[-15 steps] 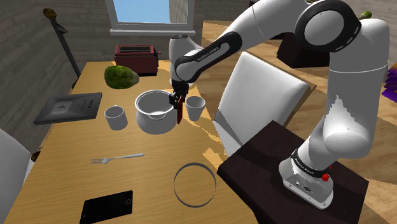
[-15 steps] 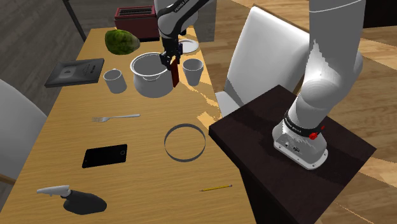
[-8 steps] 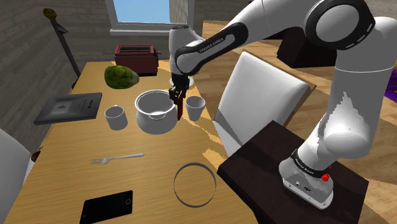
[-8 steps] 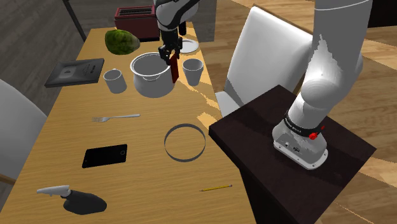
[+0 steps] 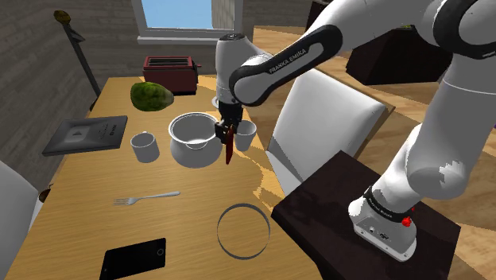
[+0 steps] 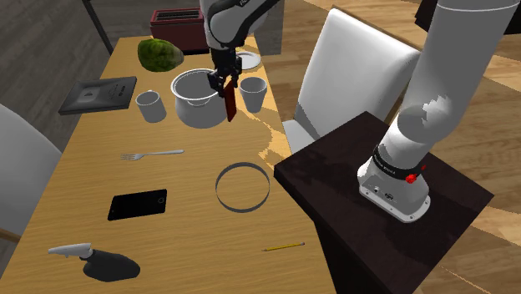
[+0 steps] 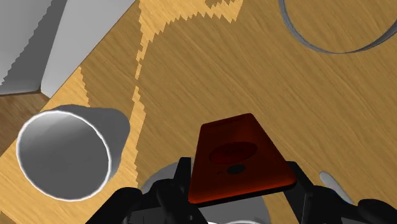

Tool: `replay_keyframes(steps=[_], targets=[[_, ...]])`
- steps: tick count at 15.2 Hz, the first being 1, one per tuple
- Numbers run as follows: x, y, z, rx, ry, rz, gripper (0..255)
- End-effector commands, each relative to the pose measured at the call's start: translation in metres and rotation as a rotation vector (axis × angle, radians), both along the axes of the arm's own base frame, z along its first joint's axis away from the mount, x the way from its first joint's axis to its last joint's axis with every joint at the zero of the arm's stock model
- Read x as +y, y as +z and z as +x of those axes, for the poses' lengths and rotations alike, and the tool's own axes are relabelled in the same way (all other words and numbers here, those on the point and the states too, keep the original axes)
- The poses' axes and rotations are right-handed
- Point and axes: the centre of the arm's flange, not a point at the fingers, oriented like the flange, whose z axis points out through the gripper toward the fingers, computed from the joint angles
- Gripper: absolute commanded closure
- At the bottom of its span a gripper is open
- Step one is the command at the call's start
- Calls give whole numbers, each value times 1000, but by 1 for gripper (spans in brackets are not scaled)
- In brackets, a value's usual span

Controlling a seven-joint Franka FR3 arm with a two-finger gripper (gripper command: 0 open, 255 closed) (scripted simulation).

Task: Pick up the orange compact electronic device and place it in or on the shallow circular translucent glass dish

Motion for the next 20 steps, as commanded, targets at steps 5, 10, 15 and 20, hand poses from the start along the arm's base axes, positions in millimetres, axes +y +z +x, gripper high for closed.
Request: replay_keyframes(steps=[5,10,15,20], targets=[[32,9,-73,0,-1,0,255],[59,19,-132,0,-1,0,255],[87,28,-192,0,-1,0,255],[94,16,-199,6,42,-8,0]])
